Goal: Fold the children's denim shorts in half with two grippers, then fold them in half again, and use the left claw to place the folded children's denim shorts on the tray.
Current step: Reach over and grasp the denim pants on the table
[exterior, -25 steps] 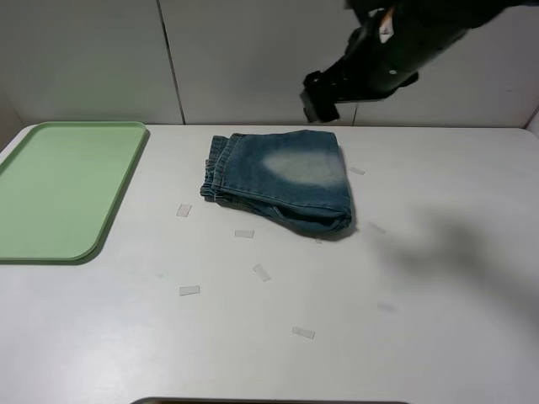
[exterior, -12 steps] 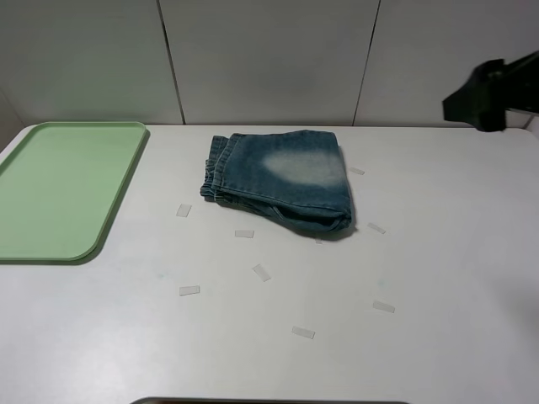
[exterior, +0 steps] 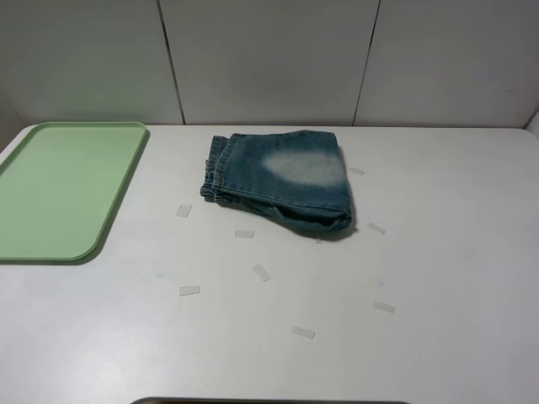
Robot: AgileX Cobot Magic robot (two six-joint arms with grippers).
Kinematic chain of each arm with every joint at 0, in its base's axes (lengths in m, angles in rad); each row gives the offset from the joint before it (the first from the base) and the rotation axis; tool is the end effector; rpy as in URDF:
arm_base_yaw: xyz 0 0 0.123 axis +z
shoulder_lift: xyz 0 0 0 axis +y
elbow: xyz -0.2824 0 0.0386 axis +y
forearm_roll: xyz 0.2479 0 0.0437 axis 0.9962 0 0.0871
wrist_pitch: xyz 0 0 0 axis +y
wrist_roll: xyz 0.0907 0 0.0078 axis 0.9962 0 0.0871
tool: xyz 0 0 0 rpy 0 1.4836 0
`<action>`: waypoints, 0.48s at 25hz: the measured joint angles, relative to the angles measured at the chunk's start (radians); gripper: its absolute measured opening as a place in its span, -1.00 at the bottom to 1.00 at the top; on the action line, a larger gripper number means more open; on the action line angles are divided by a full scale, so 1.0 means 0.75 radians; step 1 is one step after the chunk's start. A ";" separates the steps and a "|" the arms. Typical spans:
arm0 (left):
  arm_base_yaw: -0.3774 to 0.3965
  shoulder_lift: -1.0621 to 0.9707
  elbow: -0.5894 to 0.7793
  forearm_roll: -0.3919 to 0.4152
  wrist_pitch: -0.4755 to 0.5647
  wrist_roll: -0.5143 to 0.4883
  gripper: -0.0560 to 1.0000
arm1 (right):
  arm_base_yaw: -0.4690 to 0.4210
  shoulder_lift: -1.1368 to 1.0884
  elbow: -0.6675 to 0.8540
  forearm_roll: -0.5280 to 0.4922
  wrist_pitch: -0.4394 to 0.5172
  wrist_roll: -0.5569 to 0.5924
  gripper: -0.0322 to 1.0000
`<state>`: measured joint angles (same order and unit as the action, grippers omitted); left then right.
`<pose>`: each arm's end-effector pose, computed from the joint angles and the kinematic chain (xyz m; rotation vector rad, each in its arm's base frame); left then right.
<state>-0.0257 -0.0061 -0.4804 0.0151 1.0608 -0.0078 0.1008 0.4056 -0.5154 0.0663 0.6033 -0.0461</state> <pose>-0.0035 0.0013 0.2717 0.0178 2.0577 -0.0026 0.0802 0.0116 0.3045 -0.1157 1.9740 0.1083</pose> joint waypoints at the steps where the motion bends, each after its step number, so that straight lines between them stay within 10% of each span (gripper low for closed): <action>1: 0.000 0.000 0.000 0.000 0.000 0.000 0.55 | 0.000 -0.058 0.005 0.000 0.021 0.000 0.35; 12: 0.000 0.000 0.000 0.000 0.000 0.000 0.55 | 0.000 -0.511 0.007 -0.096 0.308 0.004 0.35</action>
<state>-0.0257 -0.0061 -0.4804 0.0151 1.0608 -0.0078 0.1008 0.0224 -0.5103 -0.0056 0.8340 -0.0429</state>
